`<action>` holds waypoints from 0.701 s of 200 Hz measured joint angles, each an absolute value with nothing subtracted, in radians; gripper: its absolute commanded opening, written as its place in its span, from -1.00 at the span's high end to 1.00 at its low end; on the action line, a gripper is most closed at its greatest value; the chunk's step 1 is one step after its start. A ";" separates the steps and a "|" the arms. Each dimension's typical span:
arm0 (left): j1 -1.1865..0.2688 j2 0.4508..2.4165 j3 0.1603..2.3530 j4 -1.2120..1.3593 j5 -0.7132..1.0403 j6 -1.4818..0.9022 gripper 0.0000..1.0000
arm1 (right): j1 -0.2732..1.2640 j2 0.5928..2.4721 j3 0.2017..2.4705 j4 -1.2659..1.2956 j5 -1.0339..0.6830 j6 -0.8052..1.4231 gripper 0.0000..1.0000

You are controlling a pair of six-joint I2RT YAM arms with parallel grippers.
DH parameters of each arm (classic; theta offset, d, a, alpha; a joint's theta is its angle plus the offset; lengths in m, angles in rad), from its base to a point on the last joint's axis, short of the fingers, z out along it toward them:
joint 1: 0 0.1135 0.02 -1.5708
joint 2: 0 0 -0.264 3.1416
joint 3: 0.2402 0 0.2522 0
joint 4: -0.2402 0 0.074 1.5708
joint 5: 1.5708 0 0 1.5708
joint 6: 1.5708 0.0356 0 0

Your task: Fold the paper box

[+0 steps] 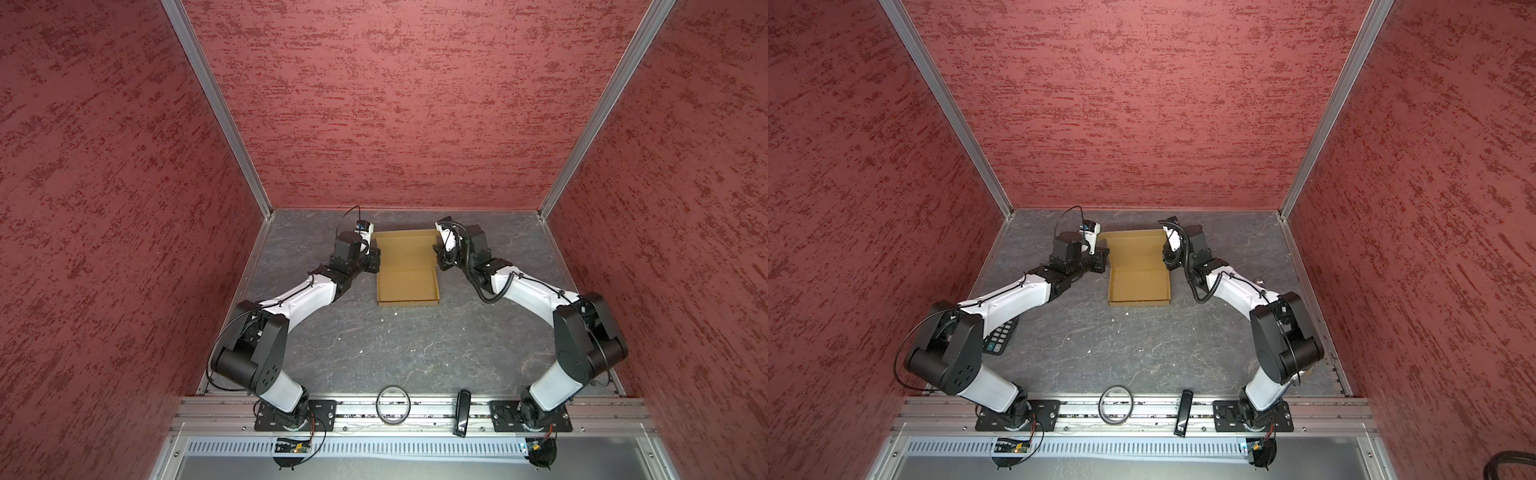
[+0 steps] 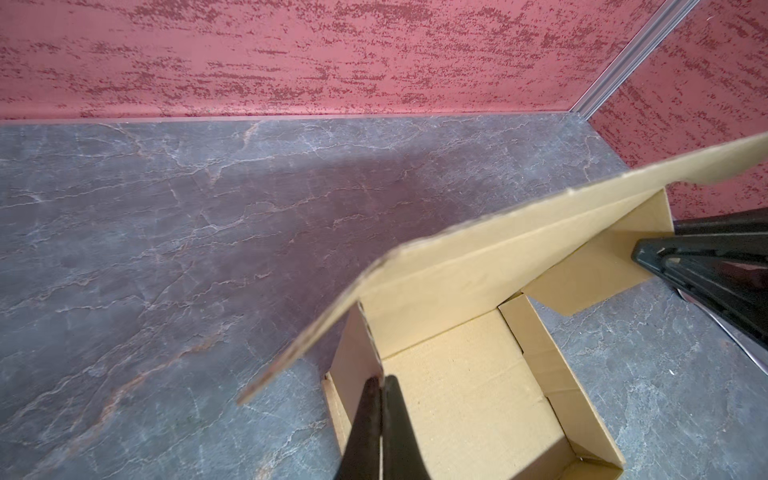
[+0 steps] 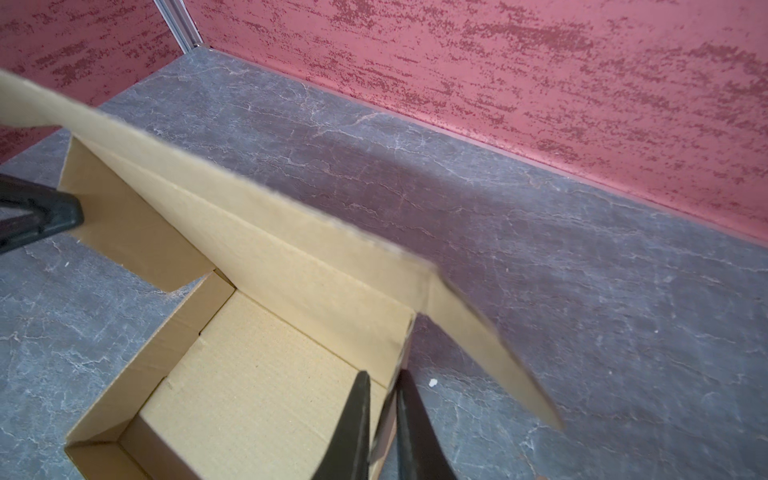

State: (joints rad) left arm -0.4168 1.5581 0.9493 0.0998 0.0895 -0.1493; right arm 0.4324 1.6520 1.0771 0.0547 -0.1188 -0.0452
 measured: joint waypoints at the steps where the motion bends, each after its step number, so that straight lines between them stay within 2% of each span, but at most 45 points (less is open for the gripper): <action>1: -0.418 1.557 0.948 0.101 0.088 -0.149 0.96 | 0.432 1.652 1.076 0.055 -0.118 -0.044 0.73; 140: -0.509 1.465 0.803 0.146 -0.046 -0.142 0.96 | 0.511 1.562 0.873 0.150 -0.043 0.049 0.67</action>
State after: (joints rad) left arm -0.5095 1.4651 0.8032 0.1455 -0.0463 -0.1421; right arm 0.5110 1.5616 0.8730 0.1501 -0.0433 0.0494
